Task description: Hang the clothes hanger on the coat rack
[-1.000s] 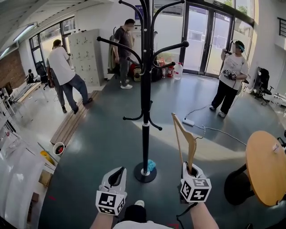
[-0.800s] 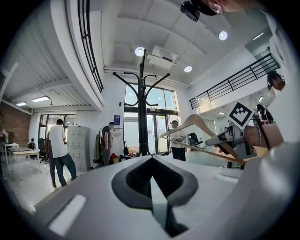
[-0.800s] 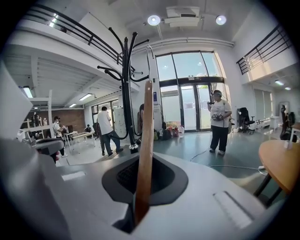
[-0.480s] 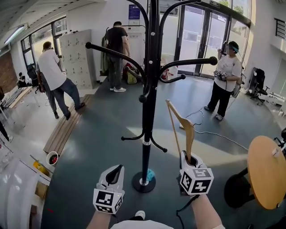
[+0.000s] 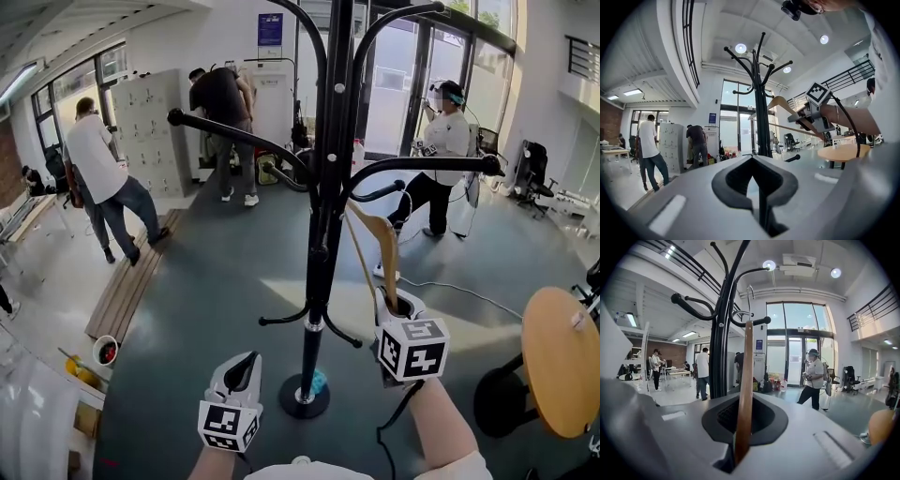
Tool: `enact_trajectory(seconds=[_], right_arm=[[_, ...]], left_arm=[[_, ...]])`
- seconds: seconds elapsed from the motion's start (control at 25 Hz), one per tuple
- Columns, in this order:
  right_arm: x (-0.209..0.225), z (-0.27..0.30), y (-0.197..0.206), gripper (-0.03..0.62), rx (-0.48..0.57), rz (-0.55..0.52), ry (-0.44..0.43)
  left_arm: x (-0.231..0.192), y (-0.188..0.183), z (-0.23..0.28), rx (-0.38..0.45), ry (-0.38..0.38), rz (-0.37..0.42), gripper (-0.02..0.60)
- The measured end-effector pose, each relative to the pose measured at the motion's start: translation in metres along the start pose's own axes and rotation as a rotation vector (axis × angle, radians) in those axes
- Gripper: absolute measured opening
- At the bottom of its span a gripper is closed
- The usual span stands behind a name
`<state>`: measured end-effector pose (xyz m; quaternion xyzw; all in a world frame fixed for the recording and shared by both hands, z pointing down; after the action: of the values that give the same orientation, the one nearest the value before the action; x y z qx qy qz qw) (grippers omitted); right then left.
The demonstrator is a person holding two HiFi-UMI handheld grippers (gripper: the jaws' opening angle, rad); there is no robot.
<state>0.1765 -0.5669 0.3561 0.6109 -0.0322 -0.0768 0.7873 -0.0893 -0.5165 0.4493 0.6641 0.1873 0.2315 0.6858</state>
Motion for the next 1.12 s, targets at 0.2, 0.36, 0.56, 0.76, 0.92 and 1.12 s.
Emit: enact_trajectory(seconds=[0.2, 0.36, 0.56, 0.76, 0.92, 1.12], right_arm=[[-0.008, 0.033, -0.015, 0.029, -0.034, -0.031, -0.033], [-0.013, 0.049, -0.01, 0.029, -0.071, -0.048, -0.053], [-0.019, 0.06, 0.002, 0.029, -0.103, -0.01, -0.078], [-0.017, 0.066, 0.019, 0.03, -0.127, 0.033, -0.088], [-0.015, 0.062, 0.024, 0.031, -0.124, 0.052, -0.081], [-0.017, 0.056, 0.026, 0.035, -0.115, 0.057, -0.09]], left_arm=[[-0.016, 0.006, 0.011, -0.007, -0.01, -0.025, 0.0], [-0.019, 0.014, 0.013, -0.021, -0.013, -0.039, 0.0], [-0.025, 0.021, 0.011, -0.037, -0.027, -0.049, 0.0], [-0.024, 0.028, 0.009, -0.048, -0.034, -0.048, 0.0], [-0.018, 0.029, 0.004, -0.059, -0.033, -0.043, 0.0], [-0.01, 0.027, -0.005, -0.06, -0.039, -0.034, 0.0]])
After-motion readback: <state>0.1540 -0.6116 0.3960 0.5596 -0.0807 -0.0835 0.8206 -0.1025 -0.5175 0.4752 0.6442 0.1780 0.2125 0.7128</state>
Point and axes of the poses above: the fingertips, and each gripper's own axes: z forward along the fingers, x to its right, y out of its underside, the point moved 4 cm from there along -z, backward along the fingers, and after that the axes turned 1 degree about -x, right-handed, at the moved point
